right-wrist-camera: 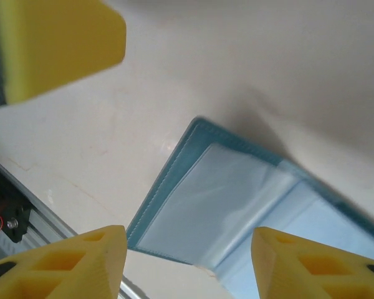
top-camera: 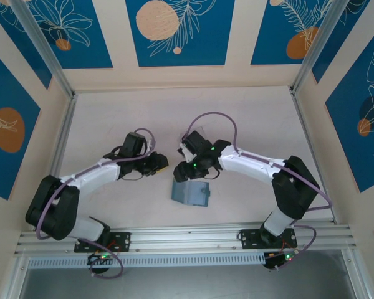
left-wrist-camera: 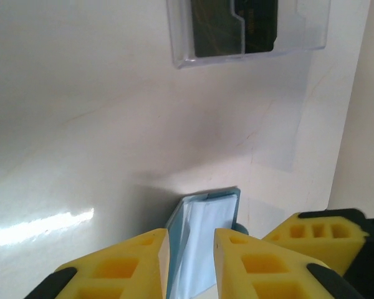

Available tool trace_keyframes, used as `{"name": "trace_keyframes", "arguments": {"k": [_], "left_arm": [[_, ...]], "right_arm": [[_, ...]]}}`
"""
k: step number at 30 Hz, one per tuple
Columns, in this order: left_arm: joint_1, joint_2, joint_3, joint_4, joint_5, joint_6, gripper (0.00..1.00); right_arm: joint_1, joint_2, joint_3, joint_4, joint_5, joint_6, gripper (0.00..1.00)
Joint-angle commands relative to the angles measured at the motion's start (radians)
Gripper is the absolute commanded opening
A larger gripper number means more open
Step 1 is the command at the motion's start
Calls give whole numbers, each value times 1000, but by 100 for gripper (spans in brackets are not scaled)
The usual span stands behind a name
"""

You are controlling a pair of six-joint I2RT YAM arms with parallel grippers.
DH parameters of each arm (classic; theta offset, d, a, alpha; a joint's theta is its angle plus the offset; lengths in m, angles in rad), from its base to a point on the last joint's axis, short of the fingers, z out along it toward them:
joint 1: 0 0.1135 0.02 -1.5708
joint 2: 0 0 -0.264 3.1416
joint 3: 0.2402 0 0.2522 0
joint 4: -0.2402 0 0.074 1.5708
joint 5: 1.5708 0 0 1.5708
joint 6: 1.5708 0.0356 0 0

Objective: Put the credit cards into the card holder
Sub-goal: Flip over the card slot in the card holder, then pick up the credit card from the storage box.

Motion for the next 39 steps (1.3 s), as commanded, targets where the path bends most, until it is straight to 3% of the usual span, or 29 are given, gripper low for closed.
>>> {"name": "trace_keyframes", "arguments": {"k": [1,6,13,24,39], "left_arm": [[8,44,67,-2,37,19,25],[8,130,146,15,44,21,26],[10,306,284,62,68,21,25],[39,510,378,157,107,-36,23],[50,606,403,203,130,-39,23]], "right_arm": [[-67,-29,43,-58,-27,-59,51],[-183,12,147,-95,17,-113,46],[-273,222,383,-162,70,-180,44],[-268,478,640,-235,98,-209,44],[-252,563,689,-235,78,-210,44]]}}
